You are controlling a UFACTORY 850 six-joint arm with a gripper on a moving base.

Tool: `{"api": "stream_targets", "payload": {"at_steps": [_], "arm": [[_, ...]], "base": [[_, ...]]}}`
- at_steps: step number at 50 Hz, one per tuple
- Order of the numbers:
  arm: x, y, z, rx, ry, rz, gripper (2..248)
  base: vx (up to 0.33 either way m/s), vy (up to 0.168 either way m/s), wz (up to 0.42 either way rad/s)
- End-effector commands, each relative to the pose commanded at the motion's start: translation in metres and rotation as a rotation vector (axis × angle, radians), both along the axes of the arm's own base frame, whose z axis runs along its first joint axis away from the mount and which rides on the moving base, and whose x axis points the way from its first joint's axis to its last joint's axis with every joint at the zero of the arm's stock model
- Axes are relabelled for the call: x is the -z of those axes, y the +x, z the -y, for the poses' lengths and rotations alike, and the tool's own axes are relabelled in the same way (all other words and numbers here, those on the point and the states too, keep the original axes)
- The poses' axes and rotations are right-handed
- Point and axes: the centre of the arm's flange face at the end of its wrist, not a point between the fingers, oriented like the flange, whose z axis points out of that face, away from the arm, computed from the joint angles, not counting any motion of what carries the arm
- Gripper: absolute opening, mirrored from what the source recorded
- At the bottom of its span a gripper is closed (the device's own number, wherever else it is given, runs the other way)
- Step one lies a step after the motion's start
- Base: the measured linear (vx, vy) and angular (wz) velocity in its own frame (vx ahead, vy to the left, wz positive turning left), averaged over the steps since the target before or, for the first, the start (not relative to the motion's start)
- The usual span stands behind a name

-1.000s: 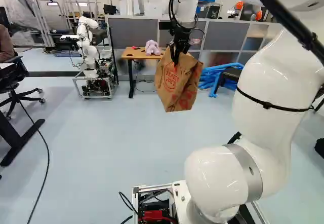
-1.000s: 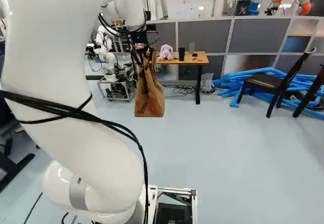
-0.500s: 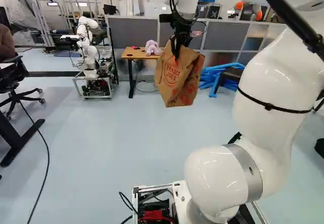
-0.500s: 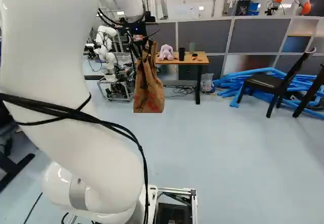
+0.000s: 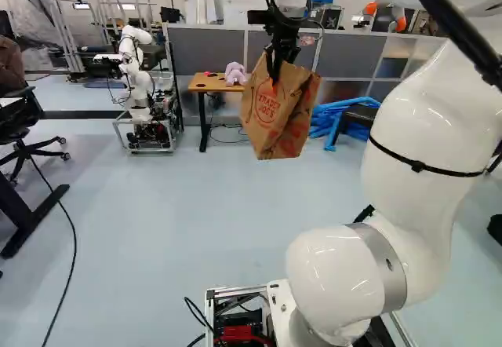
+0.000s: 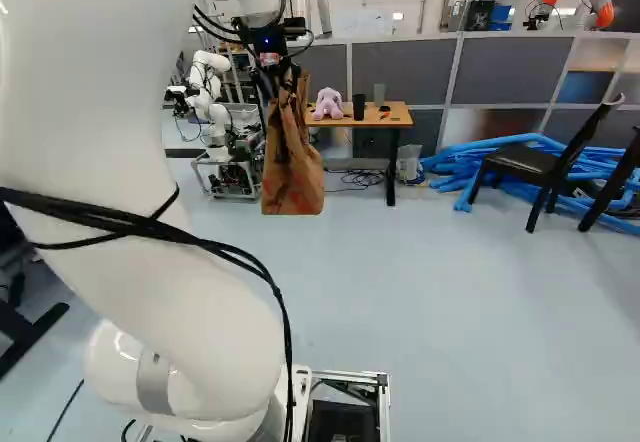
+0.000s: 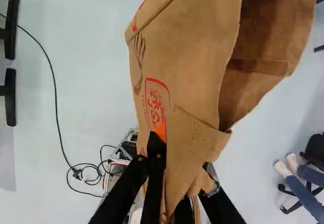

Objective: Pick up the bag on the ground and place it on the table

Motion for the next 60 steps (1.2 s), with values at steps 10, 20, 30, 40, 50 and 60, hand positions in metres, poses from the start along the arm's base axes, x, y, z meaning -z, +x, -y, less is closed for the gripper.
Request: {"api": "stream_targets", "payload": {"at_steps": [10,20,30,40,50,60], "arm": [[-0.0001,0.0000,0.0000,0.000,0.000,0.000,21],[-0.0001,0.0000,0.0000,0.000,0.000,0.000,21],[-0.0001,0.0000,0.0000,0.000,0.000,0.000,21],[-0.0001,0.0000,0.0000,0.000,0.000,0.000,21],[-0.0001,0.0000,0.0000,0.000,0.000,0.000,21],[-0.0001,0.0000,0.0000,0.000,0.000,0.000,21]], "base": [[0.000,0.000,0.000],[0.000,0.000,0.000],[0.043,0.000,-0.013],[0.108,0.030,-0.013],[0.114,0.038,-0.016],[0.111,0.038,-0.014]]}}
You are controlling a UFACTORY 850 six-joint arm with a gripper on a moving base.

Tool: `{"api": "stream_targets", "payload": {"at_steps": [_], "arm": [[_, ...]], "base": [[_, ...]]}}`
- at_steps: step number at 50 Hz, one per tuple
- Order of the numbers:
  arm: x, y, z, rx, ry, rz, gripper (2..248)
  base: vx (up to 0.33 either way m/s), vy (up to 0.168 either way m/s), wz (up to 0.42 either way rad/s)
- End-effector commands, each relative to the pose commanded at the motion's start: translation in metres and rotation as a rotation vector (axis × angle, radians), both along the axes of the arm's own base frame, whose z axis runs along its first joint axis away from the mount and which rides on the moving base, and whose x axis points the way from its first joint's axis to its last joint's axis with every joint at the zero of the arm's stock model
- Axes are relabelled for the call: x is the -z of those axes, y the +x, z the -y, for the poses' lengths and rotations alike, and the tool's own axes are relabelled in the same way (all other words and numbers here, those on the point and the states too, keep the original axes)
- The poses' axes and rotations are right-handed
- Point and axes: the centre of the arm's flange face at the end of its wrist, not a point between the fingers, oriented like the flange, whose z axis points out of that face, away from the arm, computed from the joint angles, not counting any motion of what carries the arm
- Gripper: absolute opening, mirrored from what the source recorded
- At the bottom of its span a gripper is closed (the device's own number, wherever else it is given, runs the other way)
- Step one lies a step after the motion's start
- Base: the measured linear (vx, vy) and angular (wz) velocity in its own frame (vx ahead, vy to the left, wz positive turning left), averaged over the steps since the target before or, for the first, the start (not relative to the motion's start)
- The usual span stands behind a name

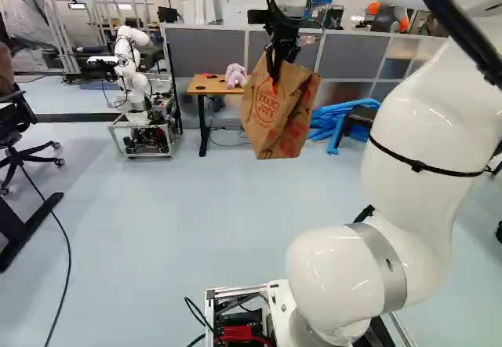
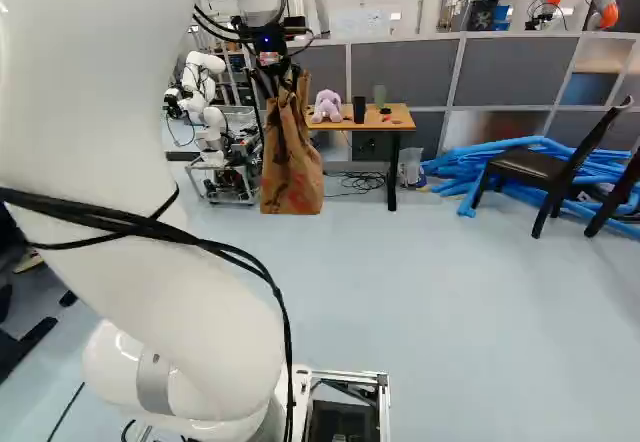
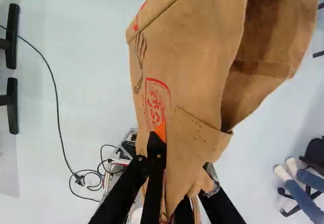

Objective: Pick up the bag on the ground and place it on the table

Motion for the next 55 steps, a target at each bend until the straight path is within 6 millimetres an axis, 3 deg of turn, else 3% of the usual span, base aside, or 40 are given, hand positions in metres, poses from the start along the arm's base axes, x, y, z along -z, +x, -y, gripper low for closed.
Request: {"api": "stream_targets", "payload": {"at_steps": [55], "arm": [[0.0000,0.0000,0.0000,0.000,0.000,0.000,21]], "base": [[0.125,0.042,-0.014]]}}
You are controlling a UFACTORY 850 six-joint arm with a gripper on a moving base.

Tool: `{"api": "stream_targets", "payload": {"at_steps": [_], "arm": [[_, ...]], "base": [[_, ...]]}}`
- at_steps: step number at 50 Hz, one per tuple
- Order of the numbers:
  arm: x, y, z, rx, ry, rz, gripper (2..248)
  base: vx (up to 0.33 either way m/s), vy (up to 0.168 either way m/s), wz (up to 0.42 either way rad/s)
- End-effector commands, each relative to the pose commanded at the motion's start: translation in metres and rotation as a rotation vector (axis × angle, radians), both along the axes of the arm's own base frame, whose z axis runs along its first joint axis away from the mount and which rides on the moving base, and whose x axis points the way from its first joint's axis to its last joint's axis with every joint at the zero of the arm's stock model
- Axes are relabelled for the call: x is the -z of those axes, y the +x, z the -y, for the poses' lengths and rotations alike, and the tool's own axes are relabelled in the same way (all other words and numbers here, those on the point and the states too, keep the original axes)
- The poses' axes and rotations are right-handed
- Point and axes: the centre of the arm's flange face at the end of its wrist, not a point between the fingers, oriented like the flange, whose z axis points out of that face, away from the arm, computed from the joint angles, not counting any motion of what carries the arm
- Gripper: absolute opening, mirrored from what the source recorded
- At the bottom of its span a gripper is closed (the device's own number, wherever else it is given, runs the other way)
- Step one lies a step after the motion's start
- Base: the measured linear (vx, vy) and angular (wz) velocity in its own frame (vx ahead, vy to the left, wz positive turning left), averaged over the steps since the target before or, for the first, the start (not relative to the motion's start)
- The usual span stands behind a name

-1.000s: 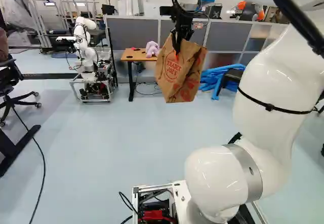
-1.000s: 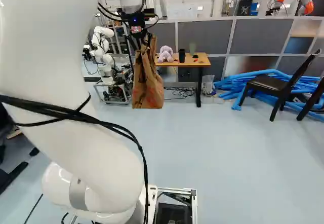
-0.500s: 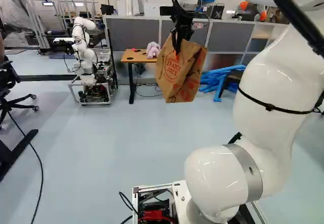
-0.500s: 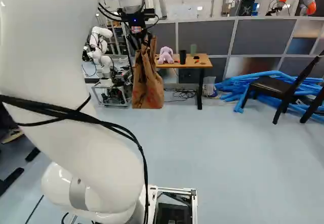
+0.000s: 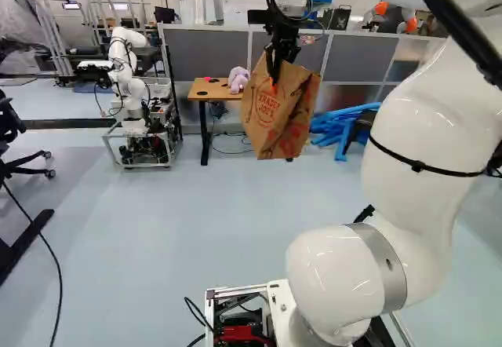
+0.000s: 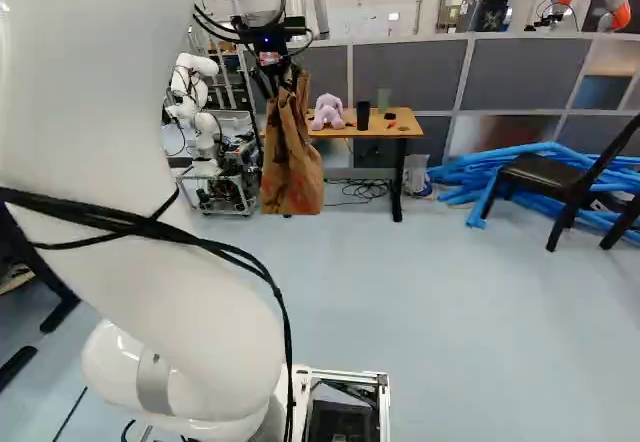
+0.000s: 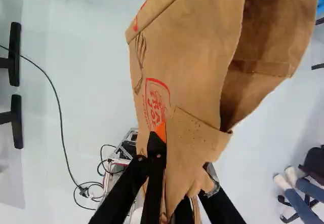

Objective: Pick up the bag on the ground and place it on the table

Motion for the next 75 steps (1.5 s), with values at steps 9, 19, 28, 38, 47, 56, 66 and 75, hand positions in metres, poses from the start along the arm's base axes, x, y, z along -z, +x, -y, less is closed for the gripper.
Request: {"api": "stream_targets", "payload": {"at_steps": [9,19,28,38,47,56,66,75], "arm": [[0.0000,0.0000,0.0000,0.000,0.000,0.000,21],[0.0000,0.0000,0.0000,0.000,0.000,0.000,21],[0.0000,0.0000,0.0000,0.000,0.000,0.000,21],[0.0000,0.0000,0.0000,0.000,0.000,0.000,21],[0.0000,0.0000,0.0000,0.000,0.000,0.000,21],[0.0000,0.0000,0.0000,0.000,0.000,0.000,21],[0.0000,0.0000,0.0000,0.000,0.000,0.000,21],[0.0000,0.0000,0.0000,0.000,0.000,0.000,21]], "base": [[0.188,0.056,-0.020],[0.189,0.059,-0.020],[0.197,0.063,-0.027],[0.191,0.078,-0.030],[0.179,0.084,-0.021],[0.174,0.082,-0.025],[0.180,0.083,-0.022],[0.181,0.084,-0.020]]}}
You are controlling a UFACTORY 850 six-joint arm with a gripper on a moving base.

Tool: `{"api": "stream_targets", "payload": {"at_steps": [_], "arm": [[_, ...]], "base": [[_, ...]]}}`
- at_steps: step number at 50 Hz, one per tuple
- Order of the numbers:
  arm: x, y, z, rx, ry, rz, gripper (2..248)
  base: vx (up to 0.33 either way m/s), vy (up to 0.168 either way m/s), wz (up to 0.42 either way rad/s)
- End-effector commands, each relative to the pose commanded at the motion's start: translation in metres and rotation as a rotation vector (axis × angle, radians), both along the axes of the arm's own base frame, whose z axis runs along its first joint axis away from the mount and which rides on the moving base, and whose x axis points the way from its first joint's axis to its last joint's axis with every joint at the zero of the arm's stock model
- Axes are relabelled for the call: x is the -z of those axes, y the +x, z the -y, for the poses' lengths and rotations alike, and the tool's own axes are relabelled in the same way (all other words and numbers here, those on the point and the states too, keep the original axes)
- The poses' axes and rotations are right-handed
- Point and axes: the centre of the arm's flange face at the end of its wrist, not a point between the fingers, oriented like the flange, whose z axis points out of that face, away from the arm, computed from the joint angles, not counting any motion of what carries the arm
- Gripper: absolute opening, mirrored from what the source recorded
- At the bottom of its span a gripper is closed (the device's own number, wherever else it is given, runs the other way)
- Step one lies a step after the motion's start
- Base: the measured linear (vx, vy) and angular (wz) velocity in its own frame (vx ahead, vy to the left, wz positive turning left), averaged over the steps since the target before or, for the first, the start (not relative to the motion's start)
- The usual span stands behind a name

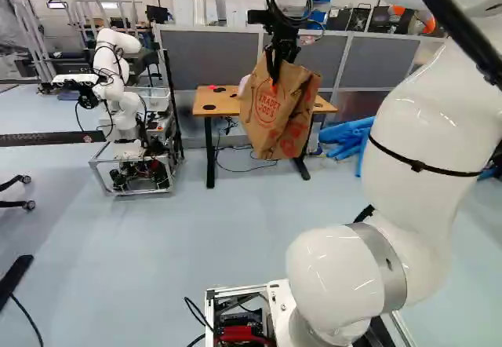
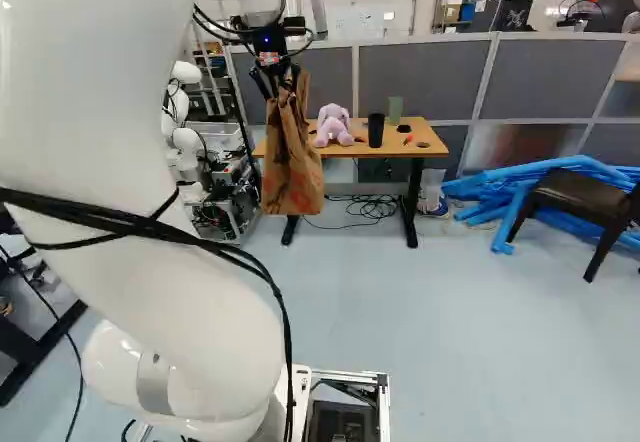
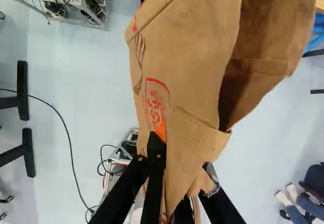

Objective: Pick up the bag on the ground and place it on the table

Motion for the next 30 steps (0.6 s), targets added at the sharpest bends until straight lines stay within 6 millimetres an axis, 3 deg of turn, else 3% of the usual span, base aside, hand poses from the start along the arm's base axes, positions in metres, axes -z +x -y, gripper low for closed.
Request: {"api": "stream_targets", "payload": {"at_steps": [30], "arm": [[0.0000,0.0000,0.0000,0.000,0.000,0.000,21]], "base": [[0.175,0.082,-0.020]]}}
